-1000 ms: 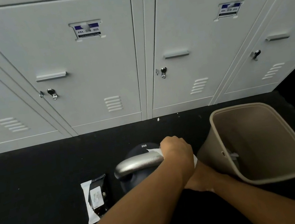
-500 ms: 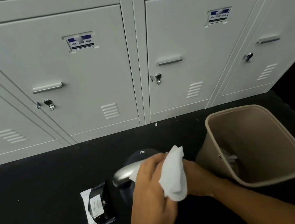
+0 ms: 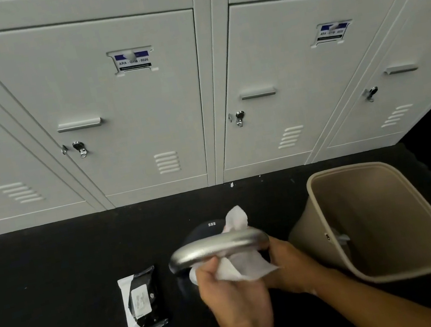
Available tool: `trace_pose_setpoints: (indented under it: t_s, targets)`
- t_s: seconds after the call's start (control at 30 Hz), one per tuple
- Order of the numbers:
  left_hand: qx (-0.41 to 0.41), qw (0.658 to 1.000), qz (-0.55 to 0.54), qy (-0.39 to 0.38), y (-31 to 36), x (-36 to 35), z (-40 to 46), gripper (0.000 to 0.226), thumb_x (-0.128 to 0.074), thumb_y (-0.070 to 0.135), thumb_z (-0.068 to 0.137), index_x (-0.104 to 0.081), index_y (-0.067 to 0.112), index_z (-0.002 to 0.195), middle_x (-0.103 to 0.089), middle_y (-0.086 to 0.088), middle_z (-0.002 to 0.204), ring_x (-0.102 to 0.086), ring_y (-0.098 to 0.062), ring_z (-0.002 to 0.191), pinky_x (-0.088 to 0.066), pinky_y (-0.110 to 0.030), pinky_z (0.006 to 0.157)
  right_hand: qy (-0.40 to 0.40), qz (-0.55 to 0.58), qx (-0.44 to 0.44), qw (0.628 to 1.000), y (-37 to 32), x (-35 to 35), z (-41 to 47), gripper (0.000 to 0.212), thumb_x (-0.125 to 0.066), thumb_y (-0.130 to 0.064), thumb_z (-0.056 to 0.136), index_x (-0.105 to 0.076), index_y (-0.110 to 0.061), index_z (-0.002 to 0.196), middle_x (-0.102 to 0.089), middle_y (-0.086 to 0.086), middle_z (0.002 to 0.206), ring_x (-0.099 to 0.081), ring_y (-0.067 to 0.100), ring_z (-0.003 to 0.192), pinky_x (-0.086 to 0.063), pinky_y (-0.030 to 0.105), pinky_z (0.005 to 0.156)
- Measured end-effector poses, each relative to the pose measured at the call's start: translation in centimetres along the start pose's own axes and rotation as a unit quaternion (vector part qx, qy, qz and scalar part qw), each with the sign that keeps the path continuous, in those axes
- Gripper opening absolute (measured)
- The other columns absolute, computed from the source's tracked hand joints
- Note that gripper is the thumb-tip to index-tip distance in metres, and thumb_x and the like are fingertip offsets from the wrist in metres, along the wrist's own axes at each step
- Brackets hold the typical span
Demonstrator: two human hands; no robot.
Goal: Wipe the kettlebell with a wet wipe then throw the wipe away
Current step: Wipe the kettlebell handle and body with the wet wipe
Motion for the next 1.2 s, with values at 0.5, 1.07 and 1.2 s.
trace_pose_setpoints:
  t_s: [0.5,1.07,1.2]
  targets:
    - [-0.019,0.99,0.104,-0.09,-0.3,1.3,1.4,0.056,-0.034,0.027,0.088,-0.071,-0.002,0.118,-0.07,-0.025,0.121,-0.065,-0.034,0.113,-0.04,-0.046,0.107,-0.03,0.023,-0.027,0.999,0.9,-0.5,0.2,0.07,-0.088,-0.048,0.077,-0.053,-0.04,0.137,-0.058,-0.034,0.121,-0.052,-0.027,0.11,-0.041,0.006,0.101]
    - [0.008,0.999,0.013,-0.041,-0.3,2.9,2.8,0.06,-0.032,0.031,0.095,-0.053,0.003,0.144,-0.067,-0.019,0.12,-0.064,-0.031,0.106,-0.05,-0.04,0.096,-0.032,0.017,-0.032,0.999,-0.7,0.2,-0.7,0.107,-0.083,-0.063,0.046,-0.056,-0.026,0.143,-0.064,-0.012,0.129,-0.059,0.013,0.128,-0.048,0.038,0.109]
    - [0.027,0.998,-0.034,-0.045,0.2,2.4,2.8,0.06,-0.031,0.031,0.094,-0.056,0.003,0.142,-0.059,-0.023,0.142,-0.056,-0.036,0.131,-0.038,-0.045,0.116,-0.038,0.032,-0.038,0.998,-0.7,0.1,-0.6,0.112,-0.088,-0.062,0.045,-0.056,-0.025,0.145,-0.067,-0.008,0.133,-0.061,0.013,0.128,-0.049,0.046,0.112]
Point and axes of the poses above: each hand's wrist, its own z-axis towards the middle knuckle, its own x-axis out of the back of the hand, y = z × x, the point moved 7 cm from there along z, towards the middle knuckle
